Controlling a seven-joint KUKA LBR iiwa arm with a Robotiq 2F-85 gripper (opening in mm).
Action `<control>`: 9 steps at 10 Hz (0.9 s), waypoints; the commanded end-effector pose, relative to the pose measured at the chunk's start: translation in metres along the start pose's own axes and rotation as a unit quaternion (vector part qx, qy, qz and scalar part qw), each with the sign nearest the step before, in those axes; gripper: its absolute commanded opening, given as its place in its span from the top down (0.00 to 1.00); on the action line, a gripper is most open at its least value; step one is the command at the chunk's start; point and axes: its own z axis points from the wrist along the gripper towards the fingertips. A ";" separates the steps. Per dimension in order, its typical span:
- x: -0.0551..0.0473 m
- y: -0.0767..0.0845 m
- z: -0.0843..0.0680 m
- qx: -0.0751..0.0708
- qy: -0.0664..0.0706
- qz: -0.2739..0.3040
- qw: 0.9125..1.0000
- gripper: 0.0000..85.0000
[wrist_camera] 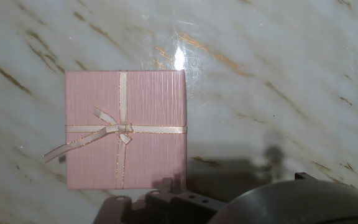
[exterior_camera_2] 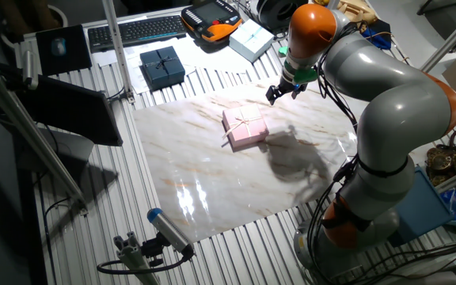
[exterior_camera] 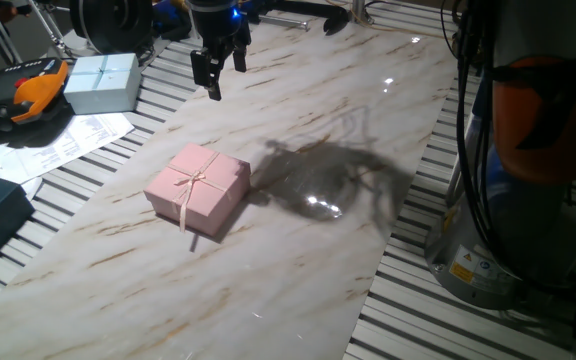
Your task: Open a box
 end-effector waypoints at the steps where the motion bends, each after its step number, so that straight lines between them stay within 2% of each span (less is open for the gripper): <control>1: 0.000 0.000 0.000 0.000 0.000 0.000 1.000 1.00; 2: 0.000 0.000 0.000 0.009 0.029 -0.051 0.998 1.00; 9: -0.001 0.002 -0.002 0.006 0.033 -0.050 0.998 1.00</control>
